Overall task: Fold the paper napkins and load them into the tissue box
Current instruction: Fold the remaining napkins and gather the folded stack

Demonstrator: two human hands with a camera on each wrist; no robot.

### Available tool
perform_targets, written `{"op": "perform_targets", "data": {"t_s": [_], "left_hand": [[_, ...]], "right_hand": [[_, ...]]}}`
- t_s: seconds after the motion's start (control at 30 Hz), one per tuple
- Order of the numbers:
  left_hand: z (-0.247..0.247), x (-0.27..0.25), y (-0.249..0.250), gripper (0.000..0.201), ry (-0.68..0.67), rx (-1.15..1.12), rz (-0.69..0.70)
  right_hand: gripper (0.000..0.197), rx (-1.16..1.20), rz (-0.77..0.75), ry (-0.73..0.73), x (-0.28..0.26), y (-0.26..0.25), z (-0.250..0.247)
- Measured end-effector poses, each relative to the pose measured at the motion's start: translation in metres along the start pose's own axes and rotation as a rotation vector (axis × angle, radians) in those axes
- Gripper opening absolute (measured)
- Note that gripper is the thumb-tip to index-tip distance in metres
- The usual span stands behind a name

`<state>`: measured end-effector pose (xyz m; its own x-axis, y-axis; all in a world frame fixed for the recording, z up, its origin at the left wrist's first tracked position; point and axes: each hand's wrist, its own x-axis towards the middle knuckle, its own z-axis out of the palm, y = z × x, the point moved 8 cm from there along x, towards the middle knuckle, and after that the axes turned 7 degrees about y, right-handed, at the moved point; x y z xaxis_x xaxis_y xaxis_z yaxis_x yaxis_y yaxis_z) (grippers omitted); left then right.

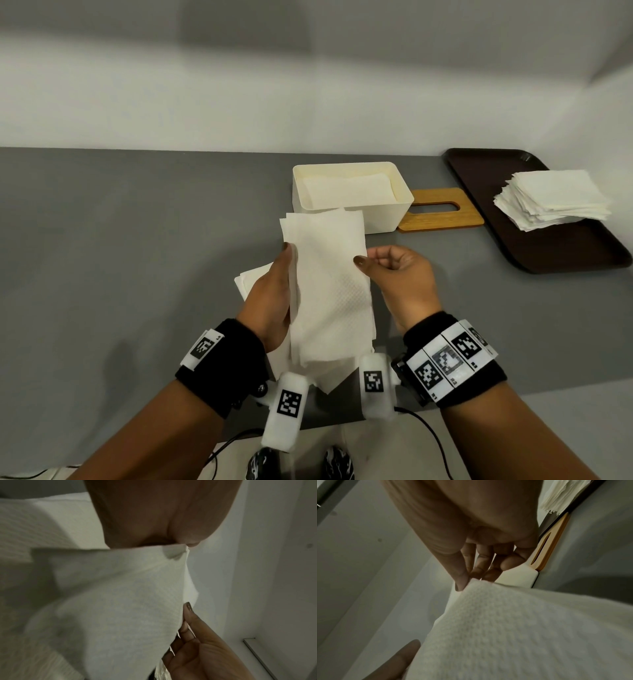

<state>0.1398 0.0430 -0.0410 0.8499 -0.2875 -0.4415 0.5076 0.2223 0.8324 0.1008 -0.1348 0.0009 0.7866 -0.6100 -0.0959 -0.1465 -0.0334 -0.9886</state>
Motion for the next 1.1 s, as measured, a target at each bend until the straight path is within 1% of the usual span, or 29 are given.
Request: {"op": "perform_targets", "data": {"t_s": [0.17,0.27,0.37,0.47,0.53,0.67,0.7,0.8,0.87,0.93,1.0,1.1], "left_hand": [[-0.003,0.002,-0.002,0.039,0.023,-0.042,-0.038],[-0.004,0.002,-0.002,0.040,0.018,-0.051,-0.038],[-0.004,0.002,0.000,0.040,0.005,-0.049,-0.020],[-0.003,0.002,0.002,0.037,0.002,-0.025,0.008],[-0.002,0.002,0.000,0.041,0.005,-0.016,0.004],[0.006,0.002,-0.003,0.056,-0.007,-0.007,0.016],[0.008,0.002,-0.003,0.055,-0.011,-0.007,0.030],[0.008,0.003,0.001,0.037,-0.010,-0.030,0.074],[0.001,0.005,0.001,0.036,0.010,-0.063,0.068],[-0.006,0.008,0.003,0.037,0.026,-0.102,0.067],[-0.011,0.011,0.005,0.038,0.034,-0.138,0.067],[-0.015,0.016,0.005,0.044,0.026,-0.162,0.067]], "right_hand": [[0.019,-0.027,-0.081,0.022,0.002,-0.007,-0.002],[0.014,-0.045,-0.116,0.028,0.004,-0.011,-0.010],[0.011,-0.046,-0.118,-0.004,0.006,-0.014,-0.015],[0.013,-0.037,-0.097,-0.030,0.006,-0.012,-0.010],[0.015,-0.023,-0.077,-0.022,0.004,-0.010,-0.004],[0.017,-0.009,-0.046,-0.008,-0.002,-0.004,0.012],[0.017,-0.012,-0.048,-0.014,-0.003,-0.004,0.014],[0.016,-0.024,-0.078,-0.005,-0.003,-0.008,0.009],[0.015,-0.073,-0.094,0.019,0.000,-0.009,-0.004],[0.011,-0.160,-0.087,-0.022,0.001,-0.005,-0.016],[0.007,-0.237,-0.057,-0.117,-0.001,0.004,-0.020],[0.003,-0.265,-0.020,-0.205,-0.008,0.016,-0.019]]}}
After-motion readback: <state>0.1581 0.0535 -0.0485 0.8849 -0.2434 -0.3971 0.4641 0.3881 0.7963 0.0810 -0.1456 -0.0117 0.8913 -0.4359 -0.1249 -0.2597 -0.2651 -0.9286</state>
